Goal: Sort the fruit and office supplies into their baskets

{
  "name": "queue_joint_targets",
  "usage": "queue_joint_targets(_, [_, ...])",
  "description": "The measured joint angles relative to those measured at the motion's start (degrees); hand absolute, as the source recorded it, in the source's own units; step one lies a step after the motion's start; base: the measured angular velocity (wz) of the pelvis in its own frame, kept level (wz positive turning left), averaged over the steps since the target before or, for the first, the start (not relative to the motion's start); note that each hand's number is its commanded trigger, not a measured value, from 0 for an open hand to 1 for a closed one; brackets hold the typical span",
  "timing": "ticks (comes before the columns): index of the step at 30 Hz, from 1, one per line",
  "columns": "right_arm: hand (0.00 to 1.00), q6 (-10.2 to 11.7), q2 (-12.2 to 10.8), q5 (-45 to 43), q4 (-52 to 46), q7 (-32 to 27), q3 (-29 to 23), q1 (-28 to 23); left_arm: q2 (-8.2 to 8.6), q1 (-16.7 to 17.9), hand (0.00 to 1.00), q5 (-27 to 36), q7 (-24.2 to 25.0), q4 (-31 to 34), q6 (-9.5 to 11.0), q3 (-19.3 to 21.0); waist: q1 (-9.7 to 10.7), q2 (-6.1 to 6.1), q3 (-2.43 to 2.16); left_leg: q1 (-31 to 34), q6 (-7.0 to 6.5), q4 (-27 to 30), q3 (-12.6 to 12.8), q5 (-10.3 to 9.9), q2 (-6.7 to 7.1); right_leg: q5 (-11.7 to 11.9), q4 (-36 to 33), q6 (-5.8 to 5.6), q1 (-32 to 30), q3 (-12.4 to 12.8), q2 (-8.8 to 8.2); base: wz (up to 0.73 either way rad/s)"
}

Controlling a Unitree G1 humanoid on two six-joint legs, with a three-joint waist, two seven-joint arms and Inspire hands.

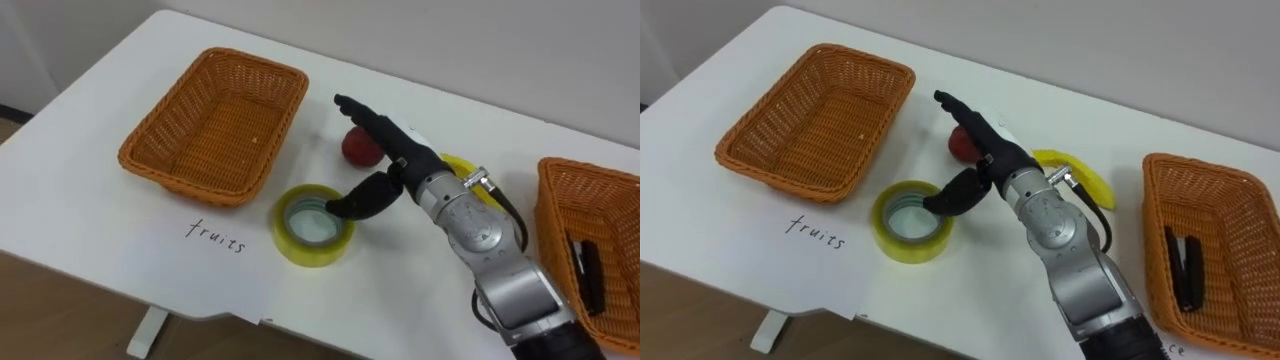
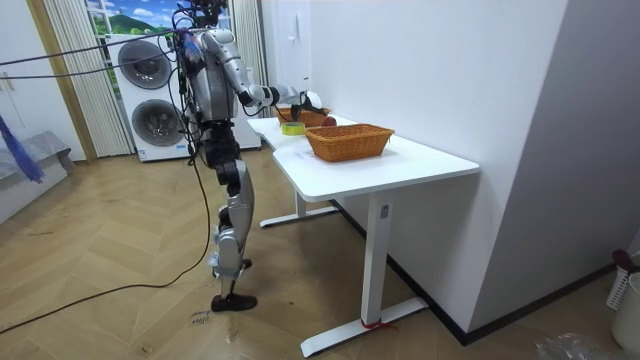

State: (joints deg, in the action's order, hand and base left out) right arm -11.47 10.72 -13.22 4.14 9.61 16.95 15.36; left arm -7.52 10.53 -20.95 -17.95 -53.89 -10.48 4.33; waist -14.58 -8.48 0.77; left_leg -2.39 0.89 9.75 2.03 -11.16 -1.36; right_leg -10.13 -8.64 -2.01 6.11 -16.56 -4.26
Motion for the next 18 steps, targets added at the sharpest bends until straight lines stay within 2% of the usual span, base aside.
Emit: queue_joint_targets(18, [0.0, 0.0, 0.0, 0.66, 0.0, 0.0, -0.02, 0.0, 0.05, -0.08, 0.0, 0.0, 0.77, 0.01, -0.03, 0.02, 0.08, 0.1, 0.11, 0.26, 0.0, 0.02, -0.43, 0.0, 0.03, 0.0, 0.0, 0.0, -0.05, -0.71, -0.02, 0.01])
